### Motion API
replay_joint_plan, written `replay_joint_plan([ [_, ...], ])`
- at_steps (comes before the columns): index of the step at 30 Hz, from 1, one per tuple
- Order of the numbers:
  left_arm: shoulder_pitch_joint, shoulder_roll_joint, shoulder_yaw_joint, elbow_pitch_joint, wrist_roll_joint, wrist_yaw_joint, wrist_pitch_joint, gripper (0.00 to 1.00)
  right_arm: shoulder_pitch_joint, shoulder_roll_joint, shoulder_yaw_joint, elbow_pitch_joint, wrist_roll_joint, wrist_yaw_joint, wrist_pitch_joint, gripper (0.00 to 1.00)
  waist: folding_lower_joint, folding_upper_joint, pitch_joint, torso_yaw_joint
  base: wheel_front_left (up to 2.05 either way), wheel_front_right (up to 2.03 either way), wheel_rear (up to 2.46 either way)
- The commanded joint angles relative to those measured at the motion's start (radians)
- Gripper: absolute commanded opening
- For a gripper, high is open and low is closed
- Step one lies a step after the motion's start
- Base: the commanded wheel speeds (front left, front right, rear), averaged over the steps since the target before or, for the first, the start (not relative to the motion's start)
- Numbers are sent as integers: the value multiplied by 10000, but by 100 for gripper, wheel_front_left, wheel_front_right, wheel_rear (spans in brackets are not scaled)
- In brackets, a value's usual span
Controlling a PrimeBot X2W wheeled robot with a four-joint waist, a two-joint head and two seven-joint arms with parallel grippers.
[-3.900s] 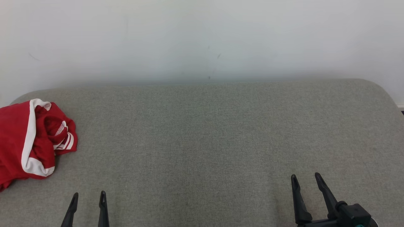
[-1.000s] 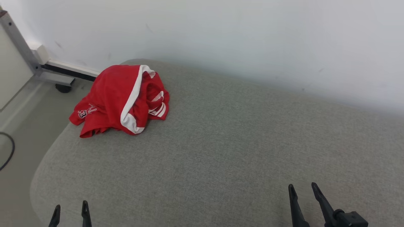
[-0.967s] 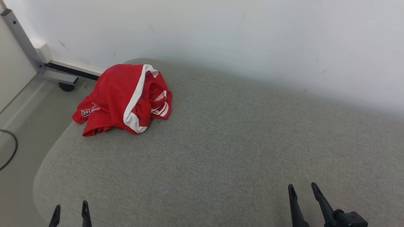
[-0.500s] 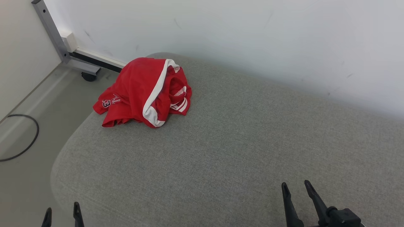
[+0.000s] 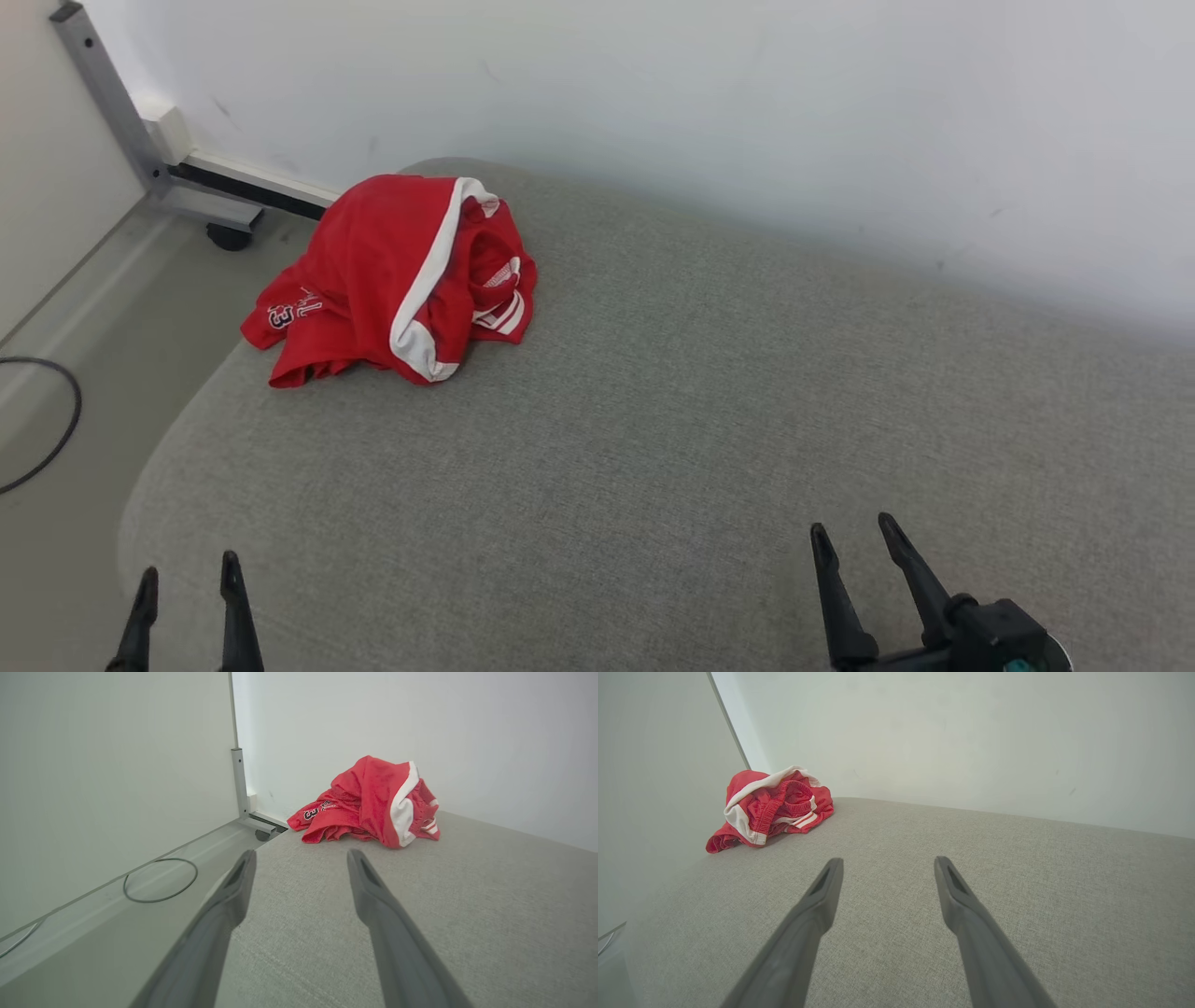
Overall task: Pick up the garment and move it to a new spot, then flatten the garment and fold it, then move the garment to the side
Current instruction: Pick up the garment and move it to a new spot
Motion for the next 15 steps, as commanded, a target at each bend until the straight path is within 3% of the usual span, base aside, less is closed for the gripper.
replay_joint_plan([
  [1,-326,-16,49,41,-36,-29,-19,100,-204,-20,47,-43,-21,-21,-24,100,0,0,361,-615,0,0,0],
  [7,-1681,15,523,222,-413,-133,-18,100,-788,-20,394,-91,51,-21,-26,100,0,0,935,-1773,0,0,0],
  [15,-4164,1285,583,1039,-790,-165,-19,100,-1580,-19,547,-361,175,-21,-24,100,0,0,1993,-3165,0,0,0],
])
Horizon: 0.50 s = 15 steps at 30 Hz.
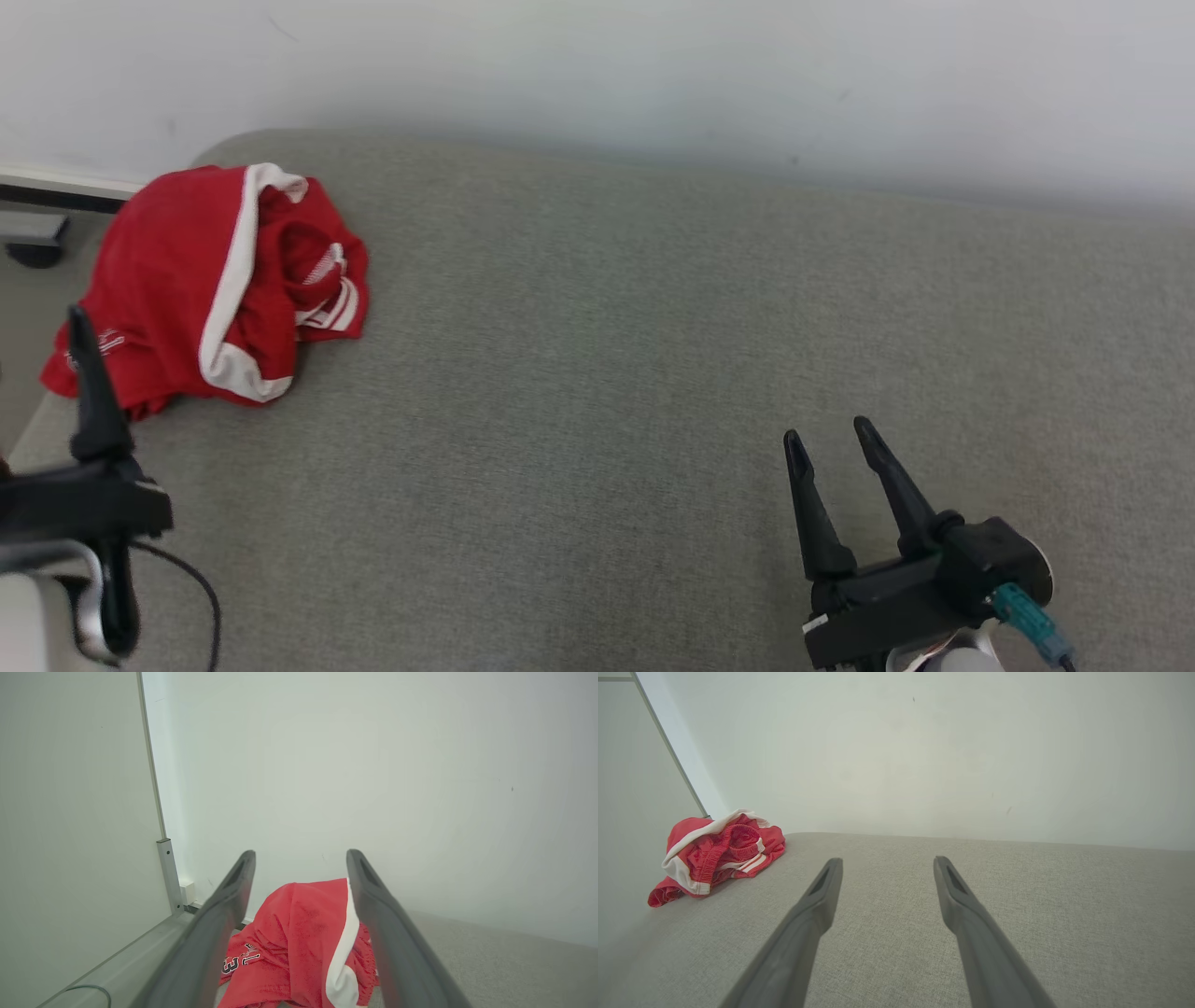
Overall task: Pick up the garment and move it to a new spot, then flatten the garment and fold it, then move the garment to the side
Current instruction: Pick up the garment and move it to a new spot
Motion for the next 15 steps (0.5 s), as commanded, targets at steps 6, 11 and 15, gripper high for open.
replay_joint_plan([
  [6,-1619,1367,172,1019,-943,0,-19,100,-751,-14,47,-284,335,-21,-22,100,-1,0,1856,-2048,0,0,0],
  [11,-2331,2364,-178,1899,-1436,-1,-17,100,-956,-11,27,-360,550,-21,-21,100,-1,0,2315,-2525,0,0,0],
  [15,-2822,3016,-240,2718,-1718,-2,422,100,-1080,-11,-53,-378,690,-21,-22,100,-1,0,2562,-2815,0,0,0],
])
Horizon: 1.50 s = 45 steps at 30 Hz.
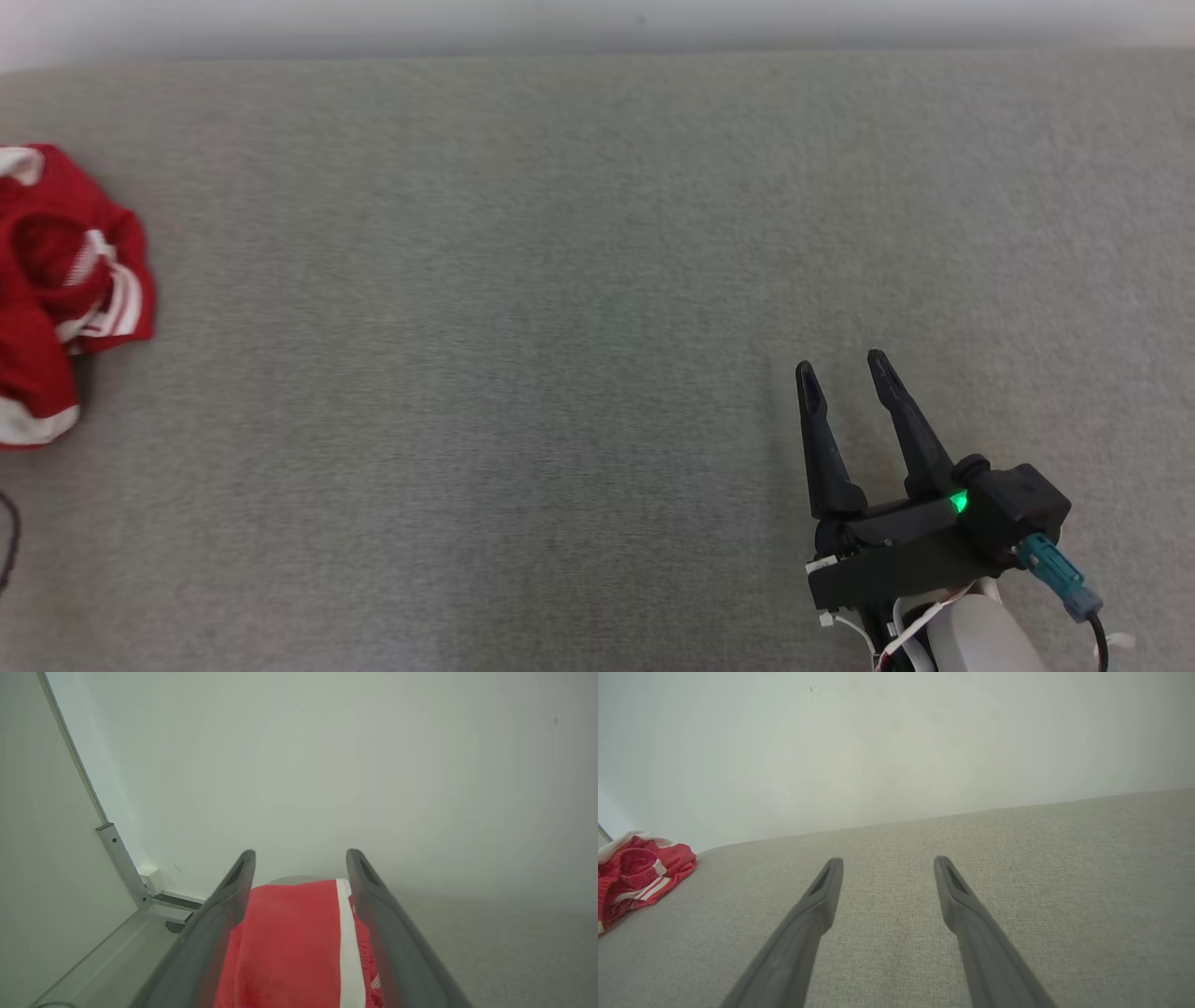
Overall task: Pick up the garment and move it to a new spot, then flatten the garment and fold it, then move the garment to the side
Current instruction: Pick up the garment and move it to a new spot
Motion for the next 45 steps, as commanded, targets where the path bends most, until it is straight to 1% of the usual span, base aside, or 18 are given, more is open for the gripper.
replay_joint_plan([
  [1,-165,105,-24,117,-64,13,104,100,-159,-3,-9,-30,74,-21,-22,100,-3,-1,758,-764,0,0,0],
  [3,-309,306,-73,498,-224,15,415,100,-171,-2,-18,-49,70,-21,-22,100,-3,-1,804,-826,0,0,0],
  [4,-392,518,-195,780,-300,15,639,100,-153,-2,-48,-47,72,-21,-22,100,-3,-1,806,-851,0,0,0],
  [10,-539,838,-556,1832,-644,17,1561,100,-57,-2,-180,-55,0,-21,-22,100,-3,-1,700,-752,0,0,0],
  [12,-557,866,-716,2240,-838,17,2040,100,-49,-2,-219,-44,-35,-21,-22,100,-3,-1,644,-689,0,0,0],
  [15,-638,912,-905,2673,-965,19,2463,100,-21,-2,-239,-10,-70,-21,-22,100,-3,-1,550,-612,0,0,0],
  [20,-748,1013,-1350,3278,-745,52,3243,100,7,-2,-223,43,-92,-21,-22,100,-3,-1,418,-568,0,0,0],
  [24,-856,968,-1551,3632,-716,128,3781,100,21,-2,-223,73,-103,-21,-22,100,-3,-1,340,-591,0,0,0],
  [25,-877,975,-1604,3677,-674,164,3829,67,48,-3,-225,57,-108,-21,-22,100,-3,-1,323,-597,0,0,0],
  [26,-902,981,-1624,3654,-654,196,3736,0,73,-3,-237,47,-112,-21,-22,100,-3,-1,301,-601,0,0,0],
  [28,-896,960,-1707,3692,-583,242,3693,0,100,-3,-271,47,-135,-21,-22,100,-3,-1,254,-596,0,0,0],
  [31,-949,1012,-1746,3585,-532,269,3330,0,202,-2,-362,68,-142,-21,-22,100,-3,-1,157,-531,0,0,0],
  [33,-1008,1028,-1715,3426,-545,281,2960,0,270,-3,-445,93,-175,-21,-22,100,-3,-1,73,-456,0,0,0],
  [37,-1136,1232,-1796,2955,-328,270,2010,0,361,-2,-471,133,-222,-21,-22,100,-3,-1,-177,-267,0,0,0],
  [38,-1136,1232,-1796,2955,-328,270,2010,0,361,-2,-471,133,-222,-21,-22,100,-3,-1,-177,-267,0,0,0],
  [45,-1408,1190,-1695,1504,-437,297,830,0,617,-2,-421,213,-167,-21,-22,100,-3,-1,-697,-62,0,0,0],
])
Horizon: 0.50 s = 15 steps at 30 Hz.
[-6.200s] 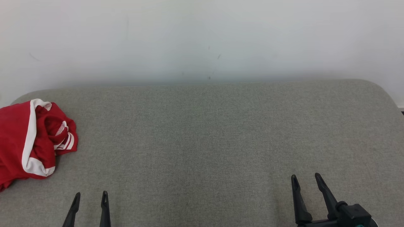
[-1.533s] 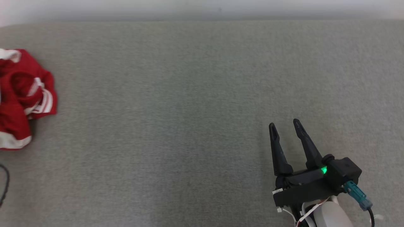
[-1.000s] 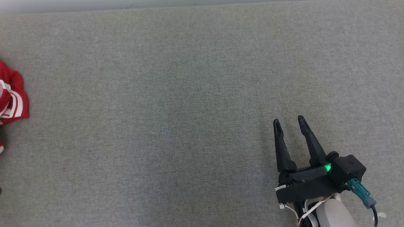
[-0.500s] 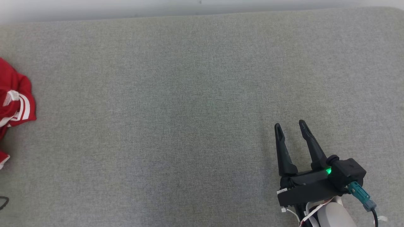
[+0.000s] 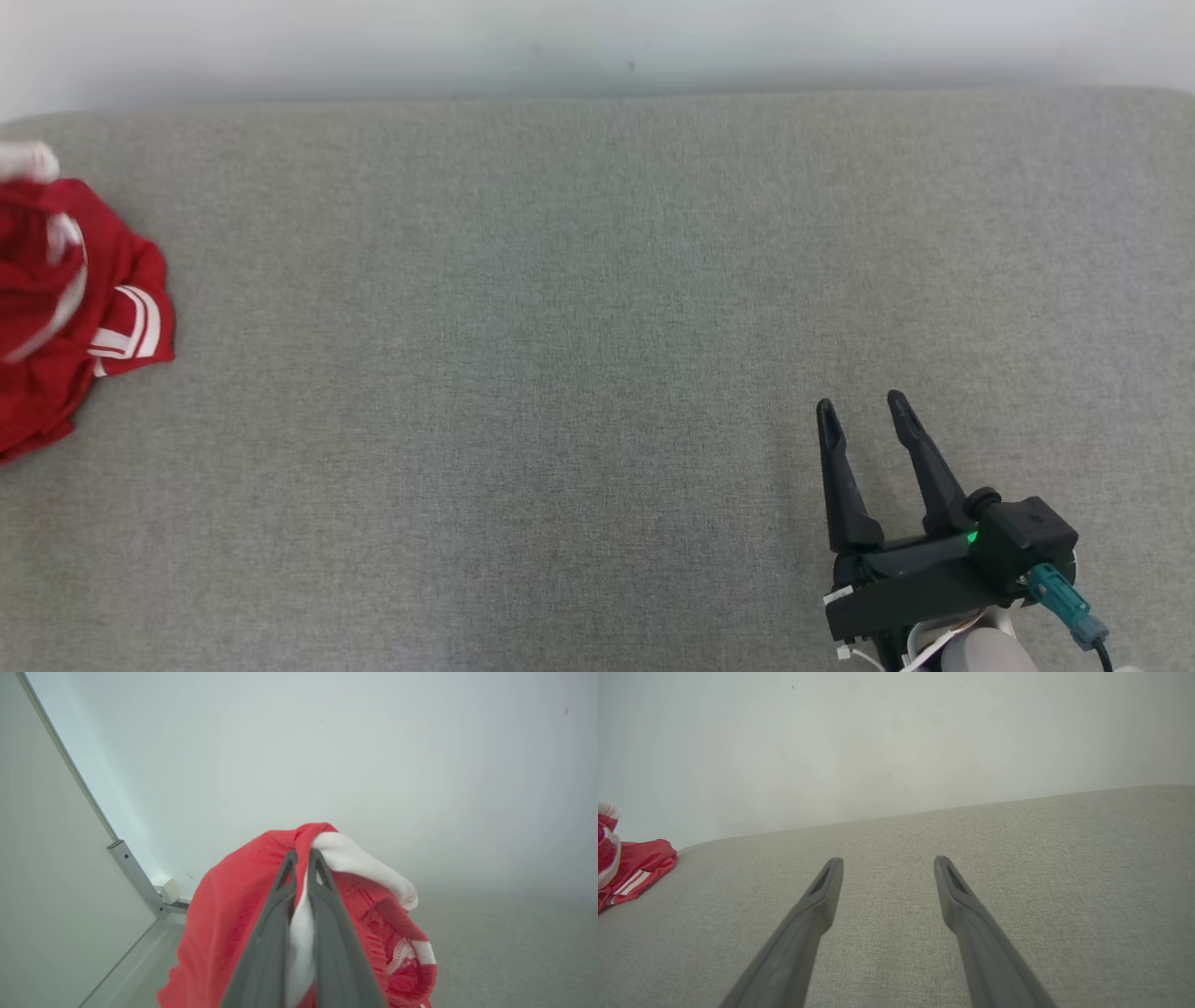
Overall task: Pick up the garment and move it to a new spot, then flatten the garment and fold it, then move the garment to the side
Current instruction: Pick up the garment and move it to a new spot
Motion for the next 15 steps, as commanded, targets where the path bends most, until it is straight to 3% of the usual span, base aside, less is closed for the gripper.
replay_joint_plan([
  [1,-94,36,-31,-259,31,14,-138,0,114,0,41,25,6,-21,-22,100,0,0,-244,83,0,0,0],
  [7,-478,1,-329,-1815,66,-70,-139,0,205,-1,120,38,135,-21,-22,100,0,0,-506,-214,0,0,0],
  [15,-706,-178,-677,-3770,-204,-98,406,0,276,-1,157,-6,257,-21,-22,100,0,0,-627,-1258,0,0,0],
])
